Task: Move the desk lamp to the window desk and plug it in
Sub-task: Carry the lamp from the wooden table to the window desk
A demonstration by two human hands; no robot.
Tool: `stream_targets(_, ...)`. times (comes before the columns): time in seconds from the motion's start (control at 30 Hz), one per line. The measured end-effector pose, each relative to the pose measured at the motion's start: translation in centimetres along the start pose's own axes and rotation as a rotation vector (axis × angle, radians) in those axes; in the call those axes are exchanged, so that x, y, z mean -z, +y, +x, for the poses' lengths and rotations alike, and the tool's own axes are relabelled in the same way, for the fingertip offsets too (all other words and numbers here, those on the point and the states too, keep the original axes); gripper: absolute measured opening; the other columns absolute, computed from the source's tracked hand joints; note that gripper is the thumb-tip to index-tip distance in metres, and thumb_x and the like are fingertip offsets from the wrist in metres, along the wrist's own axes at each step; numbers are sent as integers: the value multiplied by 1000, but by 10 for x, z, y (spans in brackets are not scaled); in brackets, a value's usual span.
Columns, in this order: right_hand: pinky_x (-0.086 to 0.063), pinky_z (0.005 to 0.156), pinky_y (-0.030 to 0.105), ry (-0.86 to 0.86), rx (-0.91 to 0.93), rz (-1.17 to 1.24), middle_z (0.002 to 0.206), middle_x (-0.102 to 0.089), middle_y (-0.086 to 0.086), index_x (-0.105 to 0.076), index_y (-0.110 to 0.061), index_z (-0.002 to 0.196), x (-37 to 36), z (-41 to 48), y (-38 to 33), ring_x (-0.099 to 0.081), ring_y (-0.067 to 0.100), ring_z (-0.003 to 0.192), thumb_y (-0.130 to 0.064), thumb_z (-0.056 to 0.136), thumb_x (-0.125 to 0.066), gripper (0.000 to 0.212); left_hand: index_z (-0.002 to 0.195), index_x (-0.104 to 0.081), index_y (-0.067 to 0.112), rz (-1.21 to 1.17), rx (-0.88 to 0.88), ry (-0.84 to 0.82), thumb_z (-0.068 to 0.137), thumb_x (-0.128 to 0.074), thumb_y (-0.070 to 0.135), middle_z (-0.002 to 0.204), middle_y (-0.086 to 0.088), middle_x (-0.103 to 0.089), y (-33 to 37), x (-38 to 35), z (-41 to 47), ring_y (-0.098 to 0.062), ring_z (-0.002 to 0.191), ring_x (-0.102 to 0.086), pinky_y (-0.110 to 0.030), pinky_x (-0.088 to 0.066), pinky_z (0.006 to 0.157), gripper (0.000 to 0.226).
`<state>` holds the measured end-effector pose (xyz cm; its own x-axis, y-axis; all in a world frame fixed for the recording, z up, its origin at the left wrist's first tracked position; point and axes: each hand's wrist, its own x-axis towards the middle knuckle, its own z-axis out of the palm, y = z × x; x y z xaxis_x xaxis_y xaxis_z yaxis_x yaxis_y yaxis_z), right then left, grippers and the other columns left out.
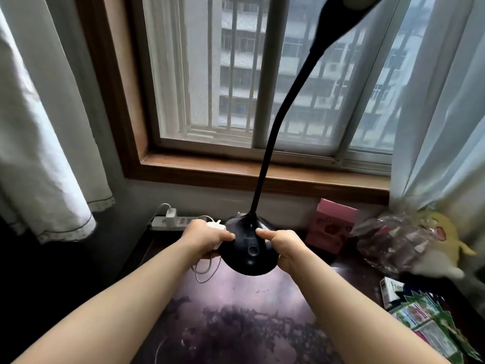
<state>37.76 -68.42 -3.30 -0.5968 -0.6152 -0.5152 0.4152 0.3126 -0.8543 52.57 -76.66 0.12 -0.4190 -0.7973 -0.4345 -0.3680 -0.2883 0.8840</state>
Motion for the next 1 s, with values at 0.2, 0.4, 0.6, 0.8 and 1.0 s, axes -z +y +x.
stream_targets(0.2,-56,55,31,-9,-6,-22,111,-69,26,-57,8,119,15,52,-5,-69,32,73,-10,77,-76,49,53,-45,13,61,8,10,75,-72,3,57,-7,-43,4,-32,40,-21,55,-45,-33,-46,62,37)
stream_targets(0.4,-53,50,29,-9,-24,-28,113,-65,26,-49,7,128,18,89,-3,-66,29,67,-11,78,-76,60,53,-47,13,104,10,33,74,-75,7,57,-7,-45,-1,-44,80,-21,54,-46,-34,-49,66,35)
stream_targets(0.6,-54,75,40,23,-30,-9,134,-52,25,-35,2,140,15,135,3,-63,36,104,-11,77,-77,77,53,-53,13,126,15,39,70,-78,9,57,-8,-49,-12,-52,133,-23,58,-50,-36,-50,62,31)
stream_targets(0.8,-48,78,36,64,-65,-19,137,-47,23,-28,0,144,22,174,20,-55,31,111,-12,81,-74,79,68,-63,15,241,22,85,63,-81,30,62,-2,-64,-29,-66,177,-16,54,-61,-25,-50,53,25)
stream_targets(1.0,-44,58,30,137,-98,-16,119,-51,17,-29,0,143,35,202,41,-56,25,93,-15,82,-73,77,69,-63,10,277,49,39,60,-80,26,58,-7,-63,-43,-89,206,-25,55,-63,-39,-59,62,26)
